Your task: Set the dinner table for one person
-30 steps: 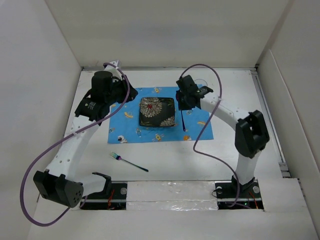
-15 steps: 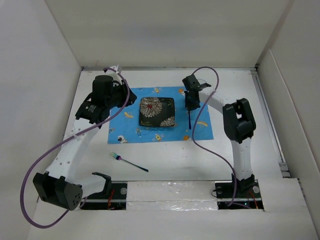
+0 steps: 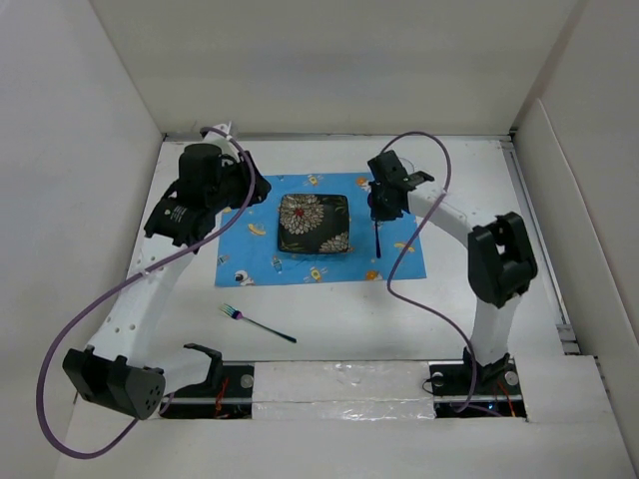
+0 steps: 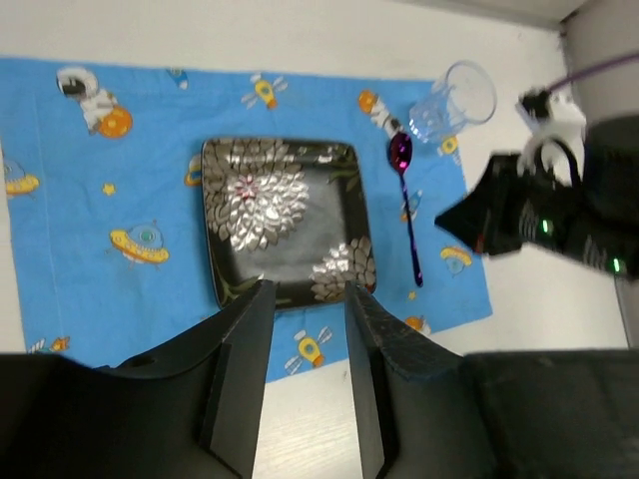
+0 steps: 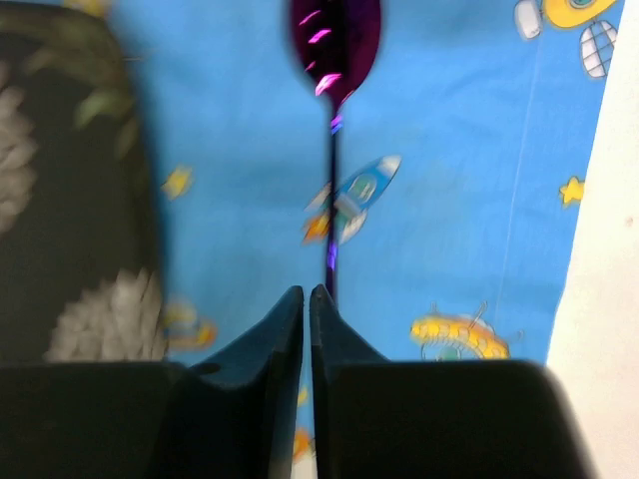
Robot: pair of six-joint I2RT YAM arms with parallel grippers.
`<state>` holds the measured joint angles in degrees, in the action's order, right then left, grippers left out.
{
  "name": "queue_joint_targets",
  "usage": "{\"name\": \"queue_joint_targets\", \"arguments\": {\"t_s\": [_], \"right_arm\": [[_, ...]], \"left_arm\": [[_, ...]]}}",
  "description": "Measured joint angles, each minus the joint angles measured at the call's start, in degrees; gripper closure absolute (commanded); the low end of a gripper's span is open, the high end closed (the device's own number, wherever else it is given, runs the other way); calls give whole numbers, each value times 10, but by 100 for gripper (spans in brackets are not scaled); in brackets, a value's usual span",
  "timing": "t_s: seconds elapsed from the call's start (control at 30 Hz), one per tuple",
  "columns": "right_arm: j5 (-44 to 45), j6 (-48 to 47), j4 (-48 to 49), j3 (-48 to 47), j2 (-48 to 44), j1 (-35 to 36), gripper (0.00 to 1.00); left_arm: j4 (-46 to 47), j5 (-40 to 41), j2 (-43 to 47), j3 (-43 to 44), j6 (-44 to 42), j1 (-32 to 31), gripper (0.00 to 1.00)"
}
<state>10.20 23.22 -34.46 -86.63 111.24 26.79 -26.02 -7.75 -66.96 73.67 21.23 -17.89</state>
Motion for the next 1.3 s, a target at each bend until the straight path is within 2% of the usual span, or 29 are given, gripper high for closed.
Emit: {"name": "queue_joint_targets", "arguments": {"t_s": [0.03,0.17,0.27,0.33,0.37,0.43,0.47,0.5,0.53,0.8,1.13,1.2,1.23,1.3], "right_arm": [[-7,-2,7,21,-33,12,100],[-42,-10,50,91,-151,103,100],[-64,-15,94,107,-177,208,99],[-72,-18,113,107,-167,277,91],[-78,-21,122,106,-154,308,77],[-82,-24,134,105,-126,351,67],[-84,-26,136,103,-109,368,61],[-82,-29,137,99,-90,384,60],[-73,-34,136,91,-72,398,56],[-43,-45,133,-5,75,482,54],[-17,-57,125,-119,170,493,56],[-7,-55,125,-126,176,494,61],[-2,-54,125,-128,178,494,67],[5,-55,123,-134,182,494,86]], "left_arm": [[-3,4,0,13,0,0,71],[-3,17,1,71,7,0,100],[-1,24,12,100,17,0,100],[0,28,24,109,27,0,100],[-1,31,31,111,32,0,100],[-2,37,45,113,40,0,87],[-4,40,51,113,42,0,78],[-8,44,56,114,45,0,75],[-13,48,60,116,48,0,68],[-50,83,92,131,50,0,65],[-62,83,151,73,59,-5,65],[-68,83,151,65,61,-10,65],[-70,83,151,63,61,-13,65],[-71,82,152,59,62,-16,65]]}}
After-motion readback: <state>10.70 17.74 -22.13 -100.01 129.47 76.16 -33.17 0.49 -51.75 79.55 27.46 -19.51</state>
